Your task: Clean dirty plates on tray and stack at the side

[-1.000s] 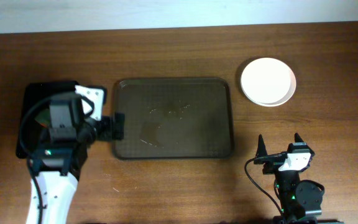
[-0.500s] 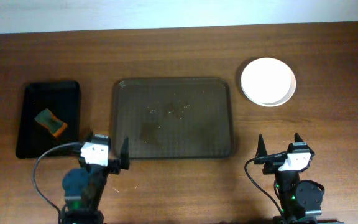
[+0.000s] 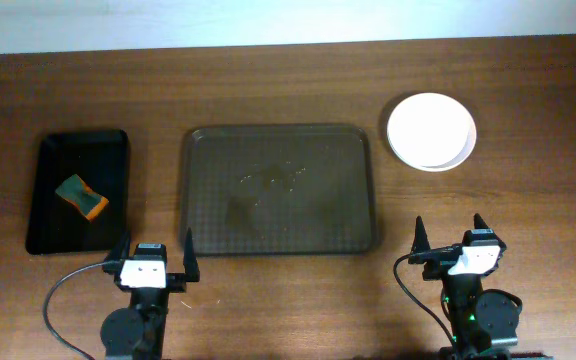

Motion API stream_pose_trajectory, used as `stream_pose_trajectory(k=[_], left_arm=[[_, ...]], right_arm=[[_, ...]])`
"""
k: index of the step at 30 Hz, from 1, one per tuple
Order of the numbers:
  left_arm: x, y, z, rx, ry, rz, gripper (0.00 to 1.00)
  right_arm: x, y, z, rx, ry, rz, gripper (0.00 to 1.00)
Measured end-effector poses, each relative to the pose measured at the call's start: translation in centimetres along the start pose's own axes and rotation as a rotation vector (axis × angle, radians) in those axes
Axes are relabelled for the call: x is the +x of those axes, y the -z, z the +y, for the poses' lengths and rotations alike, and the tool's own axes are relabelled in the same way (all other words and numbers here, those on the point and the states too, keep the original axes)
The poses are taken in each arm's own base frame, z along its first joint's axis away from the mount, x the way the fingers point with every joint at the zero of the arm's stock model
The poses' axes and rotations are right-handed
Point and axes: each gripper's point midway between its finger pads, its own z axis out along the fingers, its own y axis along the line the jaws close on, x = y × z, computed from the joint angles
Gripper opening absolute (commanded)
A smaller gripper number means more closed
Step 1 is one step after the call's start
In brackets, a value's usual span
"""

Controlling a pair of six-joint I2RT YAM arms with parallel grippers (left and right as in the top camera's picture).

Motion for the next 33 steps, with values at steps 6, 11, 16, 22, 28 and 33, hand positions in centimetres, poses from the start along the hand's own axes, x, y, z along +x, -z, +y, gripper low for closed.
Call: stream_pose_trajectory(k=[6, 11, 16, 22, 28, 33], left_arm=[[0.01, 0.00, 0.01, 0.000, 0.000, 0.000, 1.00], [0.03, 0.00, 0.20, -0.011, 0.000, 0.001, 1.00], [0.03, 0.00, 0.21, -0.013, 0.079, 0.001, 1.00], [0.03, 0.00, 0.21, -0.012, 0.087, 0.001, 1.00], [0.04, 0.00, 0.21, -0.012, 0.087, 0.001, 1.00], [0.03, 0.00, 0.21, -0.012, 0.087, 0.001, 1.00]], right_arm=[[0.00, 0.00, -0.01, 0.000, 0.000, 0.000, 0.98], [-0.01, 0.00, -0.01, 0.000, 0.000, 0.000, 0.98], [0.00, 0.00, -0.01, 0.000, 0.000, 0.000, 0.98], [0.00, 0.00, 0.00, 0.000, 0.000, 0.000, 0.98], [0.00, 0.00, 0.00, 0.000, 0.000, 0.000, 0.98], [0.00, 0.00, 0.00, 0.000, 0.000, 0.000, 0.98]])
